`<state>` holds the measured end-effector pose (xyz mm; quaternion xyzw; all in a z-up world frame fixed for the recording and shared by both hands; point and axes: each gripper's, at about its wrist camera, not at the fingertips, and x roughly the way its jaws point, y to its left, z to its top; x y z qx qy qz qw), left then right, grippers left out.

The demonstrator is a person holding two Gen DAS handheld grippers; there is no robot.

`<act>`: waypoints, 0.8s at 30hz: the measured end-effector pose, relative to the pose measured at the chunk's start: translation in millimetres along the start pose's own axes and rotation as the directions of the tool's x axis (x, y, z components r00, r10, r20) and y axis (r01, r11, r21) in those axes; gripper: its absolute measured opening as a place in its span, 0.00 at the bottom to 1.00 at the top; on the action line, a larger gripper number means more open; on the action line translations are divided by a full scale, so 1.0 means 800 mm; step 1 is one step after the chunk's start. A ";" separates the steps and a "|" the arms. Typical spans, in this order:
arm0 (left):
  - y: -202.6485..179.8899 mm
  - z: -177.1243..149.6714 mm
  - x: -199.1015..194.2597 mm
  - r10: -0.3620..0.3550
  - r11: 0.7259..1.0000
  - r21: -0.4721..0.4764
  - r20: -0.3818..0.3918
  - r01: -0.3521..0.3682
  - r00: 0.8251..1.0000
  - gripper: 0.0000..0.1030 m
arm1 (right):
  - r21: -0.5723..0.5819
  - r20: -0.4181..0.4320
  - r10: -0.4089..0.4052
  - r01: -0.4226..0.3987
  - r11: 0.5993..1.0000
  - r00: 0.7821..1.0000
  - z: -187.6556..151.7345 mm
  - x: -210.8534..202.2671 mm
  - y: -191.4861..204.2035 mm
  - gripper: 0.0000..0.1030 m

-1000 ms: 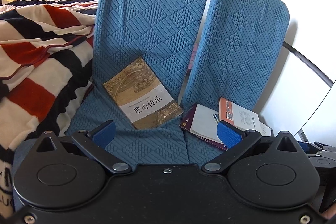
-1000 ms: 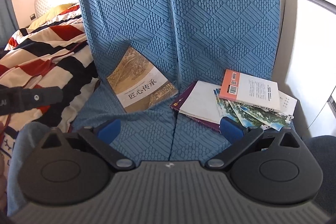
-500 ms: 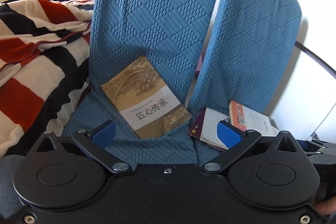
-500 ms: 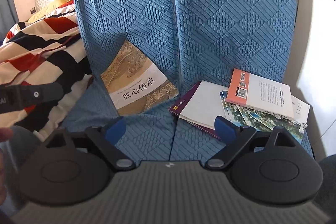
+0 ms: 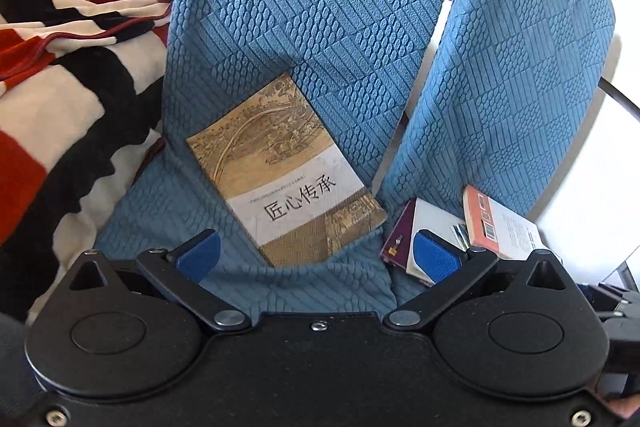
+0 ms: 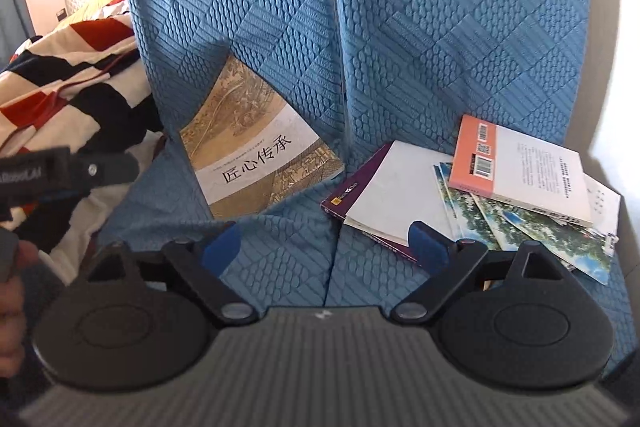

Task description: Organize objects

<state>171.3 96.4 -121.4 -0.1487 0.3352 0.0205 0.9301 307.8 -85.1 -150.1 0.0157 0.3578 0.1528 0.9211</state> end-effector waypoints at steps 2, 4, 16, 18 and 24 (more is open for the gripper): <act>-0.001 0.004 0.013 -0.015 1.000 -0.007 -0.005 0.015 1.000 1.00 | -0.016 0.002 -0.002 0.002 1.000 1.000 0.001 0.011 0.002 0.89; -0.007 0.010 0.025 -0.010 1.000 0.016 0.002 0.010 1.000 1.00 | -0.028 0.003 -0.003 0.004 1.000 1.000 0.005 0.021 0.004 0.89; 0.033 0.029 0.113 0.008 0.997 -0.075 -0.047 -0.011 0.999 0.99 | -0.101 0.050 0.013 -0.008 0.995 0.999 0.039 0.087 0.011 0.90; 0.046 0.025 0.125 0.023 0.995 -0.096 -0.056 -0.028 0.998 0.94 | -0.110 0.053 0.027 -0.021 0.994 0.998 0.044 0.104 0.011 0.90; 0.081 0.016 0.160 -0.014 0.980 -0.199 -0.120 -0.011 0.993 0.90 | -0.127 0.060 0.055 -0.047 0.991 0.997 0.058 0.159 0.003 0.90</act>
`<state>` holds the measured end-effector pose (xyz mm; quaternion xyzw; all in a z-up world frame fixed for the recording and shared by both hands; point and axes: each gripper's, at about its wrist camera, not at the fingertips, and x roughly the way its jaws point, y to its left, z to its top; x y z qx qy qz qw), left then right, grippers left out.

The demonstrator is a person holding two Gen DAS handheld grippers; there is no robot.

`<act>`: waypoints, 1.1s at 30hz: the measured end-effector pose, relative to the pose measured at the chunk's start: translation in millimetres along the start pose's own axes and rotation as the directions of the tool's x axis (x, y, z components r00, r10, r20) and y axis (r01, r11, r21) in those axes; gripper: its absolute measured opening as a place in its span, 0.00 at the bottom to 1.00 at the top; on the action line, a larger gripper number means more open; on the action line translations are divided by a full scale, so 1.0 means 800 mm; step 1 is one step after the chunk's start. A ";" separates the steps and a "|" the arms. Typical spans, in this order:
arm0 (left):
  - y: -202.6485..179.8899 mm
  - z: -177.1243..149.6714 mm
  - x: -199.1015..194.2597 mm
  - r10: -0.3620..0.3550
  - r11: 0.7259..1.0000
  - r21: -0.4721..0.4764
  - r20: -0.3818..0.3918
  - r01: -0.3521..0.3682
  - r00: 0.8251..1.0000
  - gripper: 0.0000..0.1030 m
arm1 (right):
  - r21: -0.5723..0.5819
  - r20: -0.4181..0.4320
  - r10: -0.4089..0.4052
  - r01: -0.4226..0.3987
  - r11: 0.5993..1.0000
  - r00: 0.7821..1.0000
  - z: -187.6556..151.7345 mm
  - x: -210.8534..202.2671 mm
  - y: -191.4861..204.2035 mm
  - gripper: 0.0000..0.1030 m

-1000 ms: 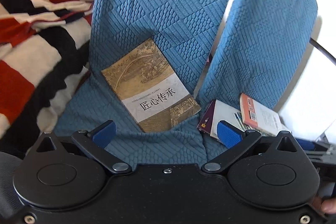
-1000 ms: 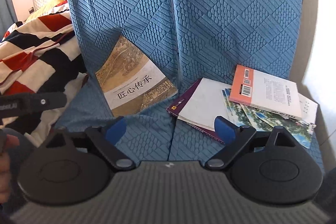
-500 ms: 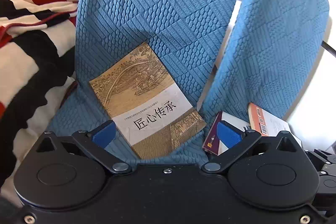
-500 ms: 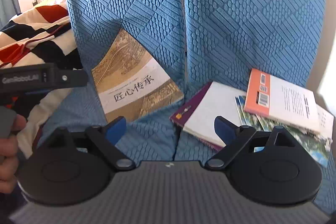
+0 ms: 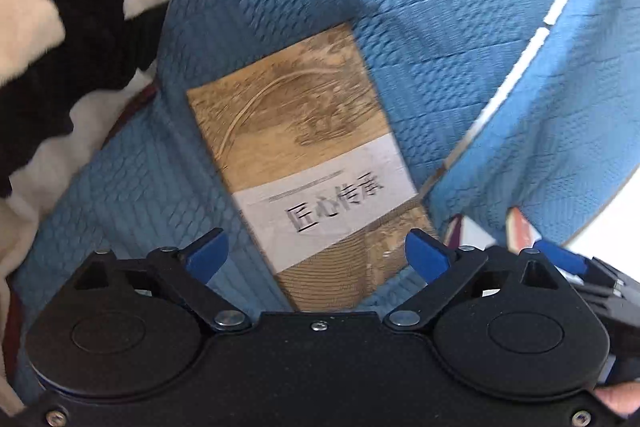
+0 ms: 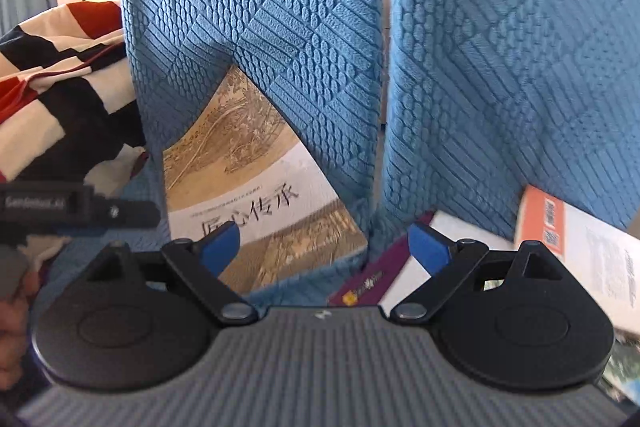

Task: Organize objects
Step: 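Close the left gripper on the tan book while the right gripper pinches its edge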

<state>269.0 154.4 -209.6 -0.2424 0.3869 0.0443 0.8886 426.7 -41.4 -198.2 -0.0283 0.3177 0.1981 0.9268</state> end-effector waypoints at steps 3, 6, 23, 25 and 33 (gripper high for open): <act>0.012 -0.001 0.019 -0.004 0.999 -0.039 -0.033 0.003 0.999 0.84 | 0.017 -0.019 0.020 -0.020 1.000 1.000 0.003 0.035 -0.011 0.90; 0.022 -0.001 0.036 -0.024 0.997 -0.074 -0.057 0.020 0.998 0.72 | 0.029 -0.039 0.058 -0.057 0.998 0.998 0.004 0.066 -0.018 0.90; 0.067 -0.002 0.081 -0.162 0.945 -0.307 -0.151 0.110 0.975 0.17 | 0.069 -0.226 0.096 -0.082 0.994 0.969 -0.021 0.151 -0.039 0.78; 0.069 -0.004 0.083 -0.172 0.935 -0.336 -0.154 0.112 0.973 0.16 | 0.139 -0.236 0.145 -0.114 0.984 0.961 -0.025 0.153 -0.045 0.75; 0.075 -0.007 0.079 -0.167 0.910 -0.404 -0.155 0.092 0.974 0.13 | 0.209 -0.285 0.205 -0.148 0.967 0.936 -0.021 0.161 -0.052 0.78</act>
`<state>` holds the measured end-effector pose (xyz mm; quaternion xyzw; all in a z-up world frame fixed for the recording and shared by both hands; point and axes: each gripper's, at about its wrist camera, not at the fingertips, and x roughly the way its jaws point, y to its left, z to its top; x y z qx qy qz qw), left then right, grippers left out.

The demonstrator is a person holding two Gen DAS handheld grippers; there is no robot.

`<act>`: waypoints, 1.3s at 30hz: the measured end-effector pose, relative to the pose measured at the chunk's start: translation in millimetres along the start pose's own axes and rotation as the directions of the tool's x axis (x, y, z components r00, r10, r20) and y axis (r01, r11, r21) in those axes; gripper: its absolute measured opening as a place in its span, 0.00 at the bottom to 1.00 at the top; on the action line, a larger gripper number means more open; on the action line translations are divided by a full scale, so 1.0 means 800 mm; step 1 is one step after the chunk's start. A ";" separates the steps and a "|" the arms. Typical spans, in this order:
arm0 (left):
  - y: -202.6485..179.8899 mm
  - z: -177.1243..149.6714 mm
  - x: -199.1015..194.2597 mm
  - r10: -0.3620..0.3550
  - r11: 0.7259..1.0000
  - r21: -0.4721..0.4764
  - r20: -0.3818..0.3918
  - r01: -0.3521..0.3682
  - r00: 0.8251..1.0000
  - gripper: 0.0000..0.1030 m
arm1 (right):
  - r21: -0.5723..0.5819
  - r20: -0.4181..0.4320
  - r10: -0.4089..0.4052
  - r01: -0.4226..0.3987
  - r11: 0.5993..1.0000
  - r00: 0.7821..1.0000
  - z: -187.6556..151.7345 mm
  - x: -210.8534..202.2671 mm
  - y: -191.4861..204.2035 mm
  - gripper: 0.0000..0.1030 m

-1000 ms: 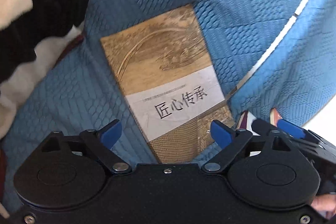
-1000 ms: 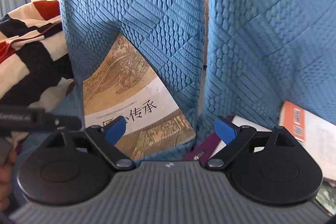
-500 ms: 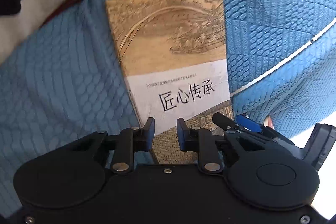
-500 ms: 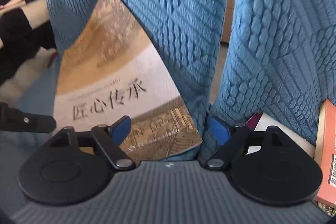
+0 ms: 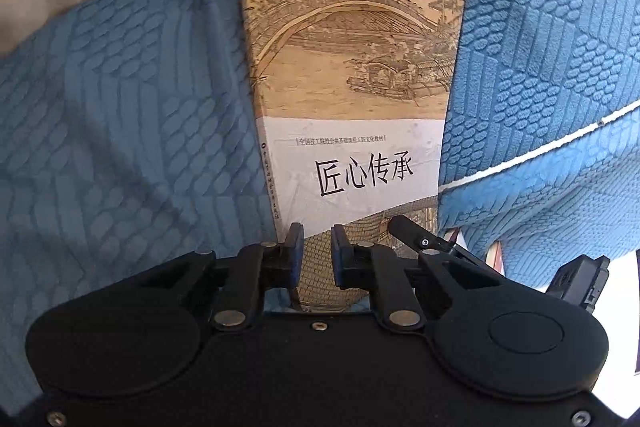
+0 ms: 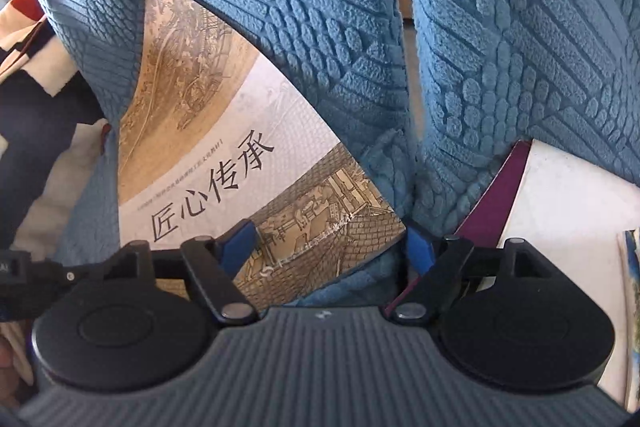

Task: Organize objects
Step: 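Close the left gripper on the tan book while the right gripper pinches its edge, then pull the tan book up out from between the cushions with both grippers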

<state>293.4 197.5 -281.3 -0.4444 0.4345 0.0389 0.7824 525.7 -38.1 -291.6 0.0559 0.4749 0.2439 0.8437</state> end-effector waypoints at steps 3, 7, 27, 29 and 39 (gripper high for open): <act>0.004 0.001 -0.003 -0.001 1.000 -0.030 0.001 0.001 1.000 0.14 | -0.006 -0.012 0.010 -0.010 1.000 1.000 0.004 0.001 -0.007 0.77; 0.016 0.001 -0.003 0.021 0.996 -0.084 -0.003 -0.021 1.000 0.25 | 0.031 -0.010 -0.002 0.002 1.000 1.000 0.005 -0.004 -0.009 0.73; 0.048 -0.008 0.012 -0.079 0.973 -0.217 0.000 0.077 0.997 0.29 | 0.265 0.151 0.202 -0.236 0.935 0.968 0.001 -0.056 -0.056 0.10; 0.049 -0.011 0.014 -0.085 0.969 -0.232 0.007 0.085 0.996 0.29 | 0.282 0.131 0.149 -0.181 0.942 0.980 0.000 -0.053 -0.055 0.10; 0.070 -0.022 0.009 -0.136 0.918 -0.365 0.075 0.154 0.988 0.39 | 0.256 0.168 0.132 -0.173 0.951 0.977 0.021 -0.109 0.006 0.09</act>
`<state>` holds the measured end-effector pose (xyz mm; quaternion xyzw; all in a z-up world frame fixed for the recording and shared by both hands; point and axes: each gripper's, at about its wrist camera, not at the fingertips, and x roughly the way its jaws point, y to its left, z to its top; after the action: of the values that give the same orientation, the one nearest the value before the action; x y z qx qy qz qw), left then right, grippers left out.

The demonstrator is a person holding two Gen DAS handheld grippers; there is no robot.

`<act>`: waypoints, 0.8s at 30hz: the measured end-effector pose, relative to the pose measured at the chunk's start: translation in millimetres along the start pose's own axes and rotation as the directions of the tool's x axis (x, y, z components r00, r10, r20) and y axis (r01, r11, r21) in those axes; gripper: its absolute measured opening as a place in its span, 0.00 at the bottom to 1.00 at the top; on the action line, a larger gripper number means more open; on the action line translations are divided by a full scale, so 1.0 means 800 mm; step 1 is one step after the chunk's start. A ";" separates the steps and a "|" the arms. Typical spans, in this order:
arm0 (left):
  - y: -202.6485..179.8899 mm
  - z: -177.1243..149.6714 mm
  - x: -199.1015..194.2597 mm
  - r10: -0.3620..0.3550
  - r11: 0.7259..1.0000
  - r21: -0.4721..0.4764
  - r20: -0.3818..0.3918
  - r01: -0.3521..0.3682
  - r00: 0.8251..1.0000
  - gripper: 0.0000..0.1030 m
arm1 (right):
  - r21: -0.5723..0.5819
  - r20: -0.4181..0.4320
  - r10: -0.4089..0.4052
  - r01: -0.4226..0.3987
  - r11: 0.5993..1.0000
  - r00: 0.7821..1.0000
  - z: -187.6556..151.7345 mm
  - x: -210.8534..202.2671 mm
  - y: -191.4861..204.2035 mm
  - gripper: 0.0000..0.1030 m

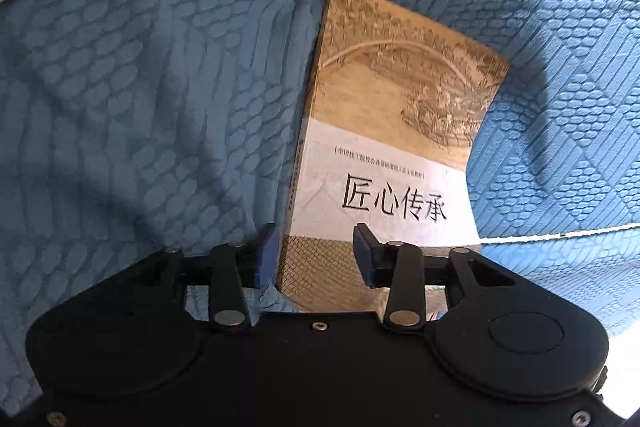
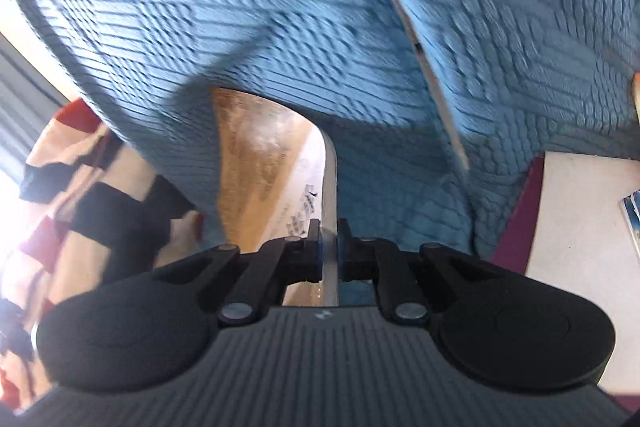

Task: Organize objects
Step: 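Pull the tan book up out from between the cushions with both grippers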

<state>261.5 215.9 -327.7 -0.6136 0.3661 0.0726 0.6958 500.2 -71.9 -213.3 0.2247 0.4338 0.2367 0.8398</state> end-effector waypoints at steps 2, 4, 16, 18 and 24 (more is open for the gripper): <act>0.001 -0.002 -0.002 -0.023 1.000 -0.017 -0.006 0.023 1.000 0.45 | 0.015 -0.005 0.018 -0.017 1.000 1.000 0.002 0.001 0.014 0.09; 0.003 -0.005 -0.003 -0.047 0.998 -0.036 -0.016 0.046 0.999 0.50 | -0.002 -0.012 0.019 -0.019 1.000 1.000 -0.001 0.001 0.028 0.09; 0.029 -0.014 -0.025 -0.100 0.984 -0.149 -0.029 0.095 0.995 0.64 | 0.001 0.006 0.080 -0.080 0.997 0.997 -0.012 -0.033 0.094 0.09; 0.028 -0.014 -0.032 -0.086 0.988 -0.130 -0.009 0.084 0.996 0.71 | 0.010 0.010 0.103 -0.103 0.995 0.995 -0.013 -0.039 0.100 0.09; 0.040 -0.013 -0.041 -0.169 0.968 -0.189 -0.008 0.164 0.986 0.71 | 0.009 0.011 0.117 -0.117 0.993 0.993 -0.016 -0.039 0.113 0.09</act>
<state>216.1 225.0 -333.3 -0.7059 0.3132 0.0409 0.6340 454.8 -17.0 -147.9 0.2549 0.4166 0.2821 0.8258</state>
